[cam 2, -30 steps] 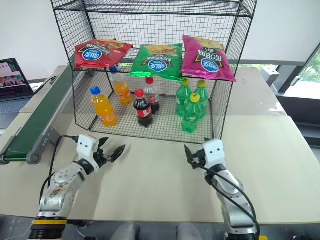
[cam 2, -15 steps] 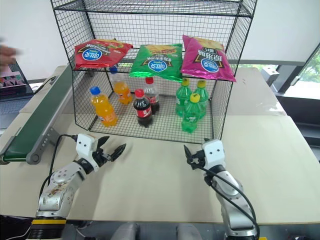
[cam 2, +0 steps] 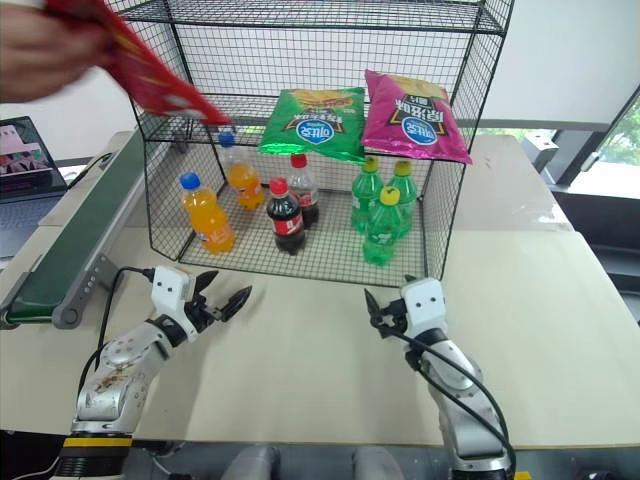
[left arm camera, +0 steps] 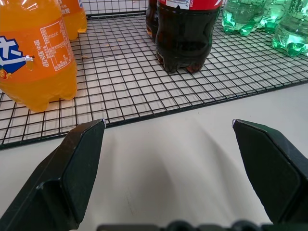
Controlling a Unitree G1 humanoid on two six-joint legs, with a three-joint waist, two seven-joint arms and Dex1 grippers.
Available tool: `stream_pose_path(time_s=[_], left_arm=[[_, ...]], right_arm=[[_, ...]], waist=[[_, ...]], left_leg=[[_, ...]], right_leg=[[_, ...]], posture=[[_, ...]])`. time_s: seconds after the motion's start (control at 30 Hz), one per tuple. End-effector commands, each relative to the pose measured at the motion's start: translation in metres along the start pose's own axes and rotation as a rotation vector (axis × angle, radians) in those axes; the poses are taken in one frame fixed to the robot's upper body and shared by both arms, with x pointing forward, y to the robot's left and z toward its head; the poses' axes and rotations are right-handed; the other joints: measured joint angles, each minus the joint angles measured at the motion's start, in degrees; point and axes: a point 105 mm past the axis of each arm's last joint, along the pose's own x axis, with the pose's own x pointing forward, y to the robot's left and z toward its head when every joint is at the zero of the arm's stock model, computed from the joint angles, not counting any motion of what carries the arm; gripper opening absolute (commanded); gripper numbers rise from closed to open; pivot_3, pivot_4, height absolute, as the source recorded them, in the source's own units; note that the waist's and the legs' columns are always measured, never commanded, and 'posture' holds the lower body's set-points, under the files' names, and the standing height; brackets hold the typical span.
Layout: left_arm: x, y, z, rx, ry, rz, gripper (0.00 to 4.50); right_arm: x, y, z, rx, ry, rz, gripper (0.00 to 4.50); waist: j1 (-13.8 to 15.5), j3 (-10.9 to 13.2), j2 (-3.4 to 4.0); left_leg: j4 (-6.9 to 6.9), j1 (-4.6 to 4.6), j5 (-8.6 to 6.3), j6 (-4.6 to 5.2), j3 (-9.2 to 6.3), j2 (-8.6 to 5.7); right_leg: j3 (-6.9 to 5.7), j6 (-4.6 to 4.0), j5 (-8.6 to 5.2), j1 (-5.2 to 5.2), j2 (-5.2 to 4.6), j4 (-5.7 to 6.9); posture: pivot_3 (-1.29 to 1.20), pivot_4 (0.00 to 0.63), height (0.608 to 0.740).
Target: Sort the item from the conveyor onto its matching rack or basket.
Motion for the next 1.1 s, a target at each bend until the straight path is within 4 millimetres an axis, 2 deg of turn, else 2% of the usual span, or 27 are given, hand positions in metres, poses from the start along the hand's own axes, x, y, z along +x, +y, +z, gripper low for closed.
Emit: stream_pose_path(time_s=[0.03,0.87,1.1], left_arm=[[-0.001,0.004,0.012,0.030,-0.040,0.011,4.50],[-0.012,0.012,0.015,0.025,-0.053,0.027,4.50],[-0.023,0.020,0.020,0.011,-0.059,0.031,4.50]], right_arm=[[0.002,-0.002,0.011,-0.009,-0.042,-0.007,4.46],[0.005,0.004,0.011,-0.006,-0.043,0.021,4.46],[0.011,0.011,0.020,0.001,-0.068,0.089,4.46]], waist=[[0.0,0.0,0.00],[0.0,0.0,0.00],[-0.1,0.0,0.00]], left_leg=[[0.00,0.00,0.00,0.00,0.00,0.00],[0.00,0.00,0.00,0.00,0.00,0.00],[-0.01,0.01,0.00,0.00,0.00,0.00]], right_leg=[[0.00,0.00,0.00,0.00,0.00,0.00],[0.00,0.00,0.00,0.00,0.00,0.00],[0.00,0.00,0.00,-0.01,0.00,0.00]], posture=[[0.00,0.150,0.740],[0.00,0.150,0.740],[0.00,0.150,0.740]])
